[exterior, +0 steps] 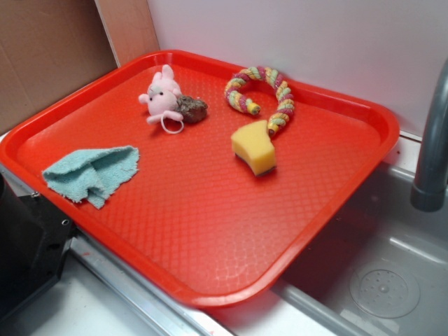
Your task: Grab the pink bunny.
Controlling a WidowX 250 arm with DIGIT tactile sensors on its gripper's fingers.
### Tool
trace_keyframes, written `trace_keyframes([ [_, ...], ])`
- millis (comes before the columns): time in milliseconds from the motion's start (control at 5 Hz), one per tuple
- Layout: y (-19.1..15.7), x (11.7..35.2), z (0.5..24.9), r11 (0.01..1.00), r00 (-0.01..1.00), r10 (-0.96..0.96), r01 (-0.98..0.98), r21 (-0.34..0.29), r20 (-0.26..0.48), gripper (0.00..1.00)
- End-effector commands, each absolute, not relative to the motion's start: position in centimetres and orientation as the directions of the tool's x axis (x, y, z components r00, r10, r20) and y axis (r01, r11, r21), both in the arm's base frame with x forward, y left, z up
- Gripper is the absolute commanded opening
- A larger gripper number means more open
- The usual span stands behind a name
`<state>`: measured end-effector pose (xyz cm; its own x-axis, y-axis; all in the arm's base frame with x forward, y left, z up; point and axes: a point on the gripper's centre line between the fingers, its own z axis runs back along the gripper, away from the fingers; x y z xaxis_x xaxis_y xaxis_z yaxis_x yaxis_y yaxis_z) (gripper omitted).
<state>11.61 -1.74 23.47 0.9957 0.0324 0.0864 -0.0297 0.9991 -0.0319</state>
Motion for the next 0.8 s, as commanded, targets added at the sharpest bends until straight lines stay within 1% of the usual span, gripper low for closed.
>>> trace_keyframes([
  [0,-1.7,11.6,23.5,0.999,0.996,0.032,-0.030,-0.032,0.086,1.00],
  [200,-0.7,12.7,23.3,0.979,0.971,0.197,-0.188,-0.076,0.134,1.00],
  [400,0.7,14.1,22.5,0.921,0.904,0.388,-0.373,-0.115,0.179,1.00],
  [600,2.4,15.6,21.1,0.835,0.804,0.550,-0.532,-0.140,0.227,1.00],
])
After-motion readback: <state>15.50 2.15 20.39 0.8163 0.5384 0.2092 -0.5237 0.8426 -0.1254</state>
